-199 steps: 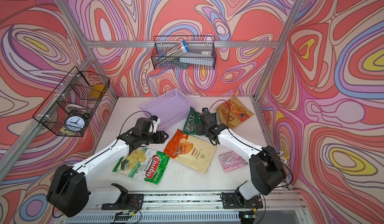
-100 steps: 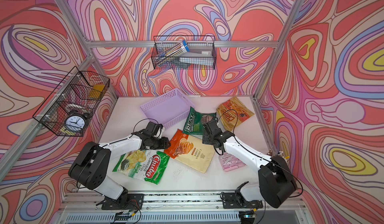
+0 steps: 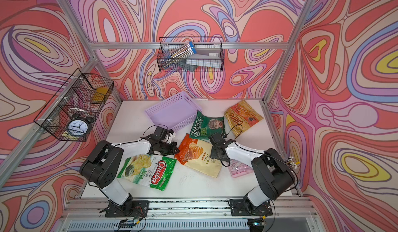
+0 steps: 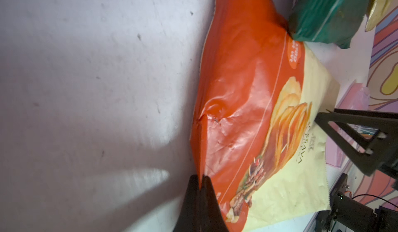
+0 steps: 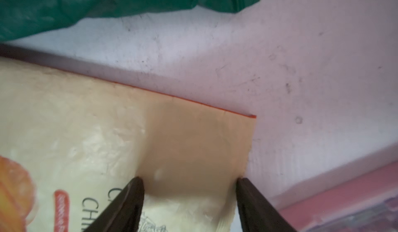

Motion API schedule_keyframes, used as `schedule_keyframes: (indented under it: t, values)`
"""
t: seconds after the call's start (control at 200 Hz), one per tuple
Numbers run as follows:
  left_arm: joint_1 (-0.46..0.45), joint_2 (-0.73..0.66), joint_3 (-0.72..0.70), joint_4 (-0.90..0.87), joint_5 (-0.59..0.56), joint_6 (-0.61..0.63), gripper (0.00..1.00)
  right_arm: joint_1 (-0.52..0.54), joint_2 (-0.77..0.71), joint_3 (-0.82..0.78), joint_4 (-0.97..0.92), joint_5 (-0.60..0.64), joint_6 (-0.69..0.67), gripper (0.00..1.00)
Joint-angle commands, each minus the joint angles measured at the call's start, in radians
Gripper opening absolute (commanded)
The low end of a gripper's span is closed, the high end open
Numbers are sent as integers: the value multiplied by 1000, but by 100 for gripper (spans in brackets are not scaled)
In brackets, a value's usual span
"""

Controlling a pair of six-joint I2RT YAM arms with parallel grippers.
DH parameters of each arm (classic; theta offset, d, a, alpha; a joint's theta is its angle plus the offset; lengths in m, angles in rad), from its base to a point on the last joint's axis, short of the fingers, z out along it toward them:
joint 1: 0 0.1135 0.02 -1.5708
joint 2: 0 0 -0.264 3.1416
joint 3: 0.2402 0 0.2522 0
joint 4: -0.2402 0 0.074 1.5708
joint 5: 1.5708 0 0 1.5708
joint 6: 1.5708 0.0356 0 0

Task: Put the potato chips into the basket
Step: Pick up the potato chip from the center of the board.

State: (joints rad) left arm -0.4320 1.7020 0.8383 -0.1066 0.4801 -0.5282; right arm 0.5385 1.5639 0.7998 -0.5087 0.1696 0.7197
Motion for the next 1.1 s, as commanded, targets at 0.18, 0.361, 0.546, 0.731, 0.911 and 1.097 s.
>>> schedule_keyframes:
  t: [0.18, 0.361, 0.546, 0.731, 0.911, 1.097]
  values:
    - [2, -198, 10, -16, 18, -7, 0, 5, -20, 56, 41, -13, -39, 69]
    - [2, -362, 29, -75, 42, 18, 0, 5, -138, 70, 84, 68, -123, 70]
    - [0, -517, 81, -107, 71, 51, 0, 5, -222, 71, 142, 116, -185, 71]
    - [0, -623, 156, -149, -22, 115, 0, 6, -240, 69, 186, 115, -194, 70]
    - [1, -663, 230, -93, -130, 161, 0, 5, -223, 64, 225, 93, -190, 70]
    - [-1, -605, 340, -9, -232, 201, 0, 5, -206, 61, 255, 67, -190, 70]
